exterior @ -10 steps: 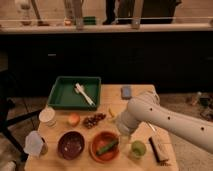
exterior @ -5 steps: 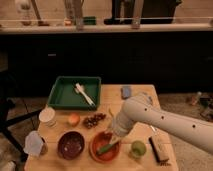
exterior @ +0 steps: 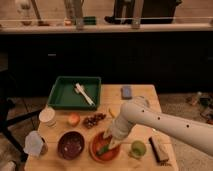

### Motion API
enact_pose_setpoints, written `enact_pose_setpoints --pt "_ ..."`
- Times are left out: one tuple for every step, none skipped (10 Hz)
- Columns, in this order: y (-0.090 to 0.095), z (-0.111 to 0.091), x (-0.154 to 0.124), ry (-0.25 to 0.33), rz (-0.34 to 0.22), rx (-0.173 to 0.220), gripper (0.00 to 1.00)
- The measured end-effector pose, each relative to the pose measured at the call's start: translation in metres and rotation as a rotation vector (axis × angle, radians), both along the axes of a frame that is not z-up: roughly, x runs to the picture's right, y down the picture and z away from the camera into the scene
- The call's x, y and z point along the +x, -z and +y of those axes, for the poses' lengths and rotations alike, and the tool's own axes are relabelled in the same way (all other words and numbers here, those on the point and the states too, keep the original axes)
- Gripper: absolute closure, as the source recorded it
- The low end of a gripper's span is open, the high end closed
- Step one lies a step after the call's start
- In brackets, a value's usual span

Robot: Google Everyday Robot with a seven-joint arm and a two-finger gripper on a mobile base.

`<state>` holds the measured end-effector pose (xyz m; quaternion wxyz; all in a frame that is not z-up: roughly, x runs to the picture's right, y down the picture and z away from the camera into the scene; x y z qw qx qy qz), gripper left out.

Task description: Place pepper in table surface

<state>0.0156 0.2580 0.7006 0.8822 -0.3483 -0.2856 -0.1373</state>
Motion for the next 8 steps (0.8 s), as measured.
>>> enact_pose_setpoints --pt "-0.004 0.006 -0.002 0.009 -0.005 -0.014 0.49" --pt "-0.006 0.010 -0.003 0.015 -0.007 -0.021 0.49" --pt "-0.008 0.014 -0.003 0.027 -0.008 -0.026 0.49" --pt "-0.011 0.020 -0.004 0.040 0.001 -0.024 0.49" --pt "-0.013 0.023 -0.005 0.054 0.009 -0.018 0.49" --pt "-0.016 0.026 -0.006 0.071 0.018 -0.014 0.49" --pt "-0.019 0.028 -0.007 0.082 0.022 -0.012 0.49" --pt "-0.022 0.030 -0.008 0.091 0.025 -0.012 0.49"
